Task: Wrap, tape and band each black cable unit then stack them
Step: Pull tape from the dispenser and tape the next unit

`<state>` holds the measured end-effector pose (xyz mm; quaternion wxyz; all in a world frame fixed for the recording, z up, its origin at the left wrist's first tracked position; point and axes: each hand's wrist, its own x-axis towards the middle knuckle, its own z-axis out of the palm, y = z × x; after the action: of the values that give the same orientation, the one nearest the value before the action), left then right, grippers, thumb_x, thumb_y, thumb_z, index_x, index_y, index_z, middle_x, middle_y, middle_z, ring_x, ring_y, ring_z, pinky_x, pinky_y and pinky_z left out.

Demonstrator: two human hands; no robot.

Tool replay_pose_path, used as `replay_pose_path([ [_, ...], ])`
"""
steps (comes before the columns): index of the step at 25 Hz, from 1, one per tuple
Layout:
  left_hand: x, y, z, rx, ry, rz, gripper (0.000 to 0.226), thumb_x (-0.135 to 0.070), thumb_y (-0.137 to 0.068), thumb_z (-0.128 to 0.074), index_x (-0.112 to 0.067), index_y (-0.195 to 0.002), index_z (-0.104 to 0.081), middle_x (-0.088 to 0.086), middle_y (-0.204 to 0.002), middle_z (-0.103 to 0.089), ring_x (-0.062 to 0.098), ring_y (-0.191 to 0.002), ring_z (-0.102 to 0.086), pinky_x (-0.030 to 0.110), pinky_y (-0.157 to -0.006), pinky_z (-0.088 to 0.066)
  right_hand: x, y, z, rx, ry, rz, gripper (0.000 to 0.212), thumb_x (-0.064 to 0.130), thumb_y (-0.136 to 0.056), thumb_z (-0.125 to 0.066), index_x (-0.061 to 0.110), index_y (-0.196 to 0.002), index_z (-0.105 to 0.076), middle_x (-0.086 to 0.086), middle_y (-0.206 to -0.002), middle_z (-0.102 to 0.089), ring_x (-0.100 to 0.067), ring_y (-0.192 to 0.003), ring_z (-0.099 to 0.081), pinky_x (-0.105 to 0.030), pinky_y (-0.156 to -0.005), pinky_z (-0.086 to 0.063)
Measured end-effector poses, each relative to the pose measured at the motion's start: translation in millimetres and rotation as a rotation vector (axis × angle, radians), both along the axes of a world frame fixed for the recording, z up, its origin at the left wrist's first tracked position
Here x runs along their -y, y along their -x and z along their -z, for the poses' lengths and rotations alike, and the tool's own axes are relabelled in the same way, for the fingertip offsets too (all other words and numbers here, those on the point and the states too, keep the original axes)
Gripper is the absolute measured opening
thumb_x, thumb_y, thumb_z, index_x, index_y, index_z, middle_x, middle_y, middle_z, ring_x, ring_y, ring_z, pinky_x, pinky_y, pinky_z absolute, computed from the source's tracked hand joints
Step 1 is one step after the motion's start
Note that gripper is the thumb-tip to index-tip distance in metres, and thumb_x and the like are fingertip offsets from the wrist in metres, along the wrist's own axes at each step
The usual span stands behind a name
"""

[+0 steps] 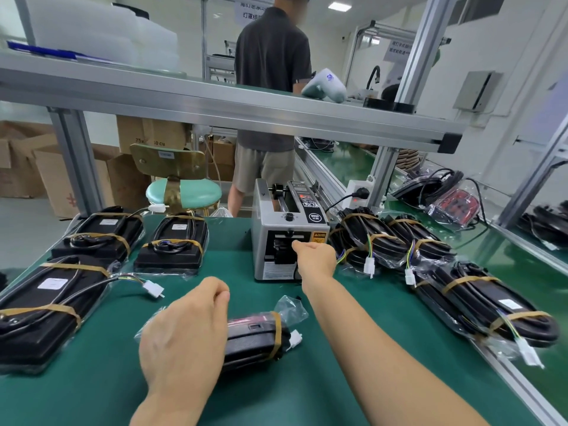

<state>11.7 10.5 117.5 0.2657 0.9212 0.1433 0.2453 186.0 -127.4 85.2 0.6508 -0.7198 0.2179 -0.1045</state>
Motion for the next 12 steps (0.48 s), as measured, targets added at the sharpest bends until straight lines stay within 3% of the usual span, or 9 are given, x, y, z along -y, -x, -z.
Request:
replay_pose_path([
  [3,-13,1,-1,-0.020,0.168,0.217,0.026,-0.055,-0.069,-0.062,-0.040,-0.087,-0.049,-0.029,-0.081,-0.059,-0.009,-0.078,-0.053,0.013,-0.061,-0.032,-5,-8,-1,-0.054,-0.037,0.054,0.024,0.021,-0.077,-0.076,0.019,-0.060,-0.059,-0.005,-0.069,-0.063,-0.026,-0.069,-0.057,-0.041,-0.076,-0.055],
  [6,-29,5,0,-0.155,-0.049,0.442,0.050,-0.051,-0.055,-0.069,-0.045,-0.096,-0.042,-0.035,-0.086,-0.047,-0.017,-0.089,-0.041,0.005,-0.069,-0.029,-10,-15,-2,-0.090,-0.126,0.117,0.026,0.016,-0.072,-0.079,0.015,-0.062,-0.055,-0.007,-0.073,-0.062,-0.028,-0.070,-0.059,-0.043,-0.075,-0.058],
  [9,-33,7,3,-0.134,-0.145,0.489,0.050,-0.034,-0.061,-0.076,-0.040,-0.095,-0.040,-0.027,-0.074,-0.045,-0.009,-0.074,-0.044,0.010,-0.063,-0.031,-16,-11,-9,-0.103,-0.281,0.120,0.024,0.010,-0.076,-0.075,0.011,-0.070,-0.051,-0.006,-0.077,-0.057,-0.028,-0.075,-0.059,-0.035,-0.070,-0.055],
  [12,-30,7,6,-0.061,-0.105,0.469,0.047,-0.031,-0.065,-0.078,-0.038,-0.088,-0.038,-0.032,-0.084,-0.049,0.003,-0.056,-0.043,0.012,-0.054,-0.027,-7,29,-31,-0.091,-0.325,-0.031,0.013,0.018,-0.082,-0.071,0.014,-0.079,-0.059,0.001,-0.074,-0.055,-0.014,-0.065,-0.050,-0.023,-0.053,-0.042],
])
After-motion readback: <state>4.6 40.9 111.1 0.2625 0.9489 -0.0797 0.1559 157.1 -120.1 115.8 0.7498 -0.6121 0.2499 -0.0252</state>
